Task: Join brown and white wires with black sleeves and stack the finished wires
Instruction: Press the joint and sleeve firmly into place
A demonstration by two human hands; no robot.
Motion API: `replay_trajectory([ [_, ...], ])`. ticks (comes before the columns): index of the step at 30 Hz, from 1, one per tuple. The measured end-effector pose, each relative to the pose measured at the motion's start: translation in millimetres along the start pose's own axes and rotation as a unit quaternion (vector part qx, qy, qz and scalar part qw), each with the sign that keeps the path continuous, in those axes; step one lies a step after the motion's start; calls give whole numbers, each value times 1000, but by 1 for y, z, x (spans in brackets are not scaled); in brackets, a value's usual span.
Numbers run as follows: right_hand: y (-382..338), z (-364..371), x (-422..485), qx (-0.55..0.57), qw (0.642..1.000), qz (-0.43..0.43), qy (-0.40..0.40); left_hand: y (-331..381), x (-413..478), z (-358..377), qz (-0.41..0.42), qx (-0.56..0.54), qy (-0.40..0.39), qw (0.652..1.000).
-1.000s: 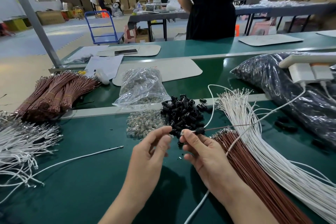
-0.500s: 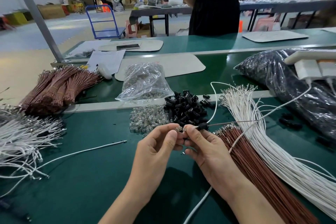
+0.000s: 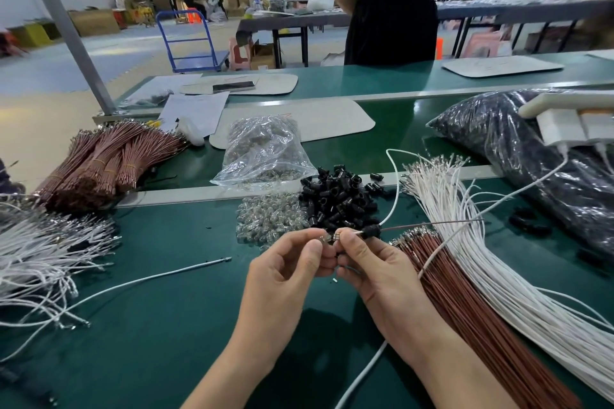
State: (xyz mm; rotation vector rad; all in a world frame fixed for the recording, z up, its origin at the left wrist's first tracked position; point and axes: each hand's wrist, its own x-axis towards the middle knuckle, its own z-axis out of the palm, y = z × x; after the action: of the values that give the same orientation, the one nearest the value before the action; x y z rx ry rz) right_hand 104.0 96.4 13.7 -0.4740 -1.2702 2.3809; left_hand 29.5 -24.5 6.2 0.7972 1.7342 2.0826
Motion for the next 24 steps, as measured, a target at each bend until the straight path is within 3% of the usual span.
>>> replay_trajectory([
  [24, 8, -2, 2, -53, 997, -62, 10, 3, 0, -4, 7, 67, 0, 998],
])
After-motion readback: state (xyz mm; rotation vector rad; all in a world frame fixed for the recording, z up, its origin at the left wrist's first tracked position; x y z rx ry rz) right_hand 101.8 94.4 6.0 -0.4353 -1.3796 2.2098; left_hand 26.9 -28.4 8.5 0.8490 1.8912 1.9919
